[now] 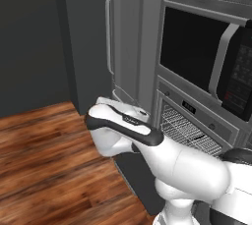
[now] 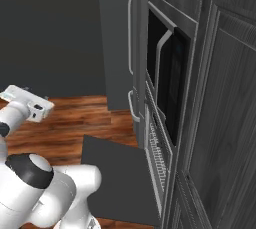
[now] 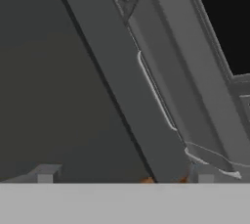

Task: Place the fish on the bottom rack of the oven, and slide the tray back inside. Close the oven door.

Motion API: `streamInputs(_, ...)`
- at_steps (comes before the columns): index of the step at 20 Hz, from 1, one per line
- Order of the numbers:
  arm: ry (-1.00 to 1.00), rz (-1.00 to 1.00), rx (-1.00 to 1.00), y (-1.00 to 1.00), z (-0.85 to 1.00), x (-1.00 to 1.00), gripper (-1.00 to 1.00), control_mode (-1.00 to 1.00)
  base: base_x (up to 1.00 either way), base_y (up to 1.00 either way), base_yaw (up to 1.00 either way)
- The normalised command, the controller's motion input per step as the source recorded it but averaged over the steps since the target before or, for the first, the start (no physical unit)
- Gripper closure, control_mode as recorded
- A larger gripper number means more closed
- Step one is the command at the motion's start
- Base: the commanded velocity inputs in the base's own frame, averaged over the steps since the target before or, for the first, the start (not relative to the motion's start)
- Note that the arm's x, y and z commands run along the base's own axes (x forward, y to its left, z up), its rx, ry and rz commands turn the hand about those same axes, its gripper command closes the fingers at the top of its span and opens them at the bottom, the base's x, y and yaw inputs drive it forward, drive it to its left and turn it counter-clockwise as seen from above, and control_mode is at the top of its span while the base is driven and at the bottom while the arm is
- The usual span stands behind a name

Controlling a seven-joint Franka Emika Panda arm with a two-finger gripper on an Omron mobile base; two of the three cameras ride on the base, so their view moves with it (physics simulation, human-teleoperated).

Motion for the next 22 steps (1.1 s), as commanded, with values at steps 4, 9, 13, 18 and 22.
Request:
streamInputs(4, 0.00, 0.00, -0.46, -0.21, 0.66, 0.00, -1.00, -1.00, 0.00, 0.00, 0.00)
streamInputs(9, 0.00, 0.00, -0.49, -0.18, 0.55, 0.00, -1.00, -1.00, 0.00, 0.00, 0.00)
streamInputs(13, 0.00, -0.01, -0.59, -0.06, 0.33, 0.00, -1.00, -1.00, 0.00, 0.00, 0.00)
streamInputs(18, 0.00, -0.05, -0.74, 0.00, 0.10, 0.02, -1.00, -1.00, 0.00, 0.00, 0.00)
streamInputs(22, -0.01, -0.07, -0.82, 0.00, 0.01, 0.01, -1.00, -1.00, 0.00, 0.00, 0.00)
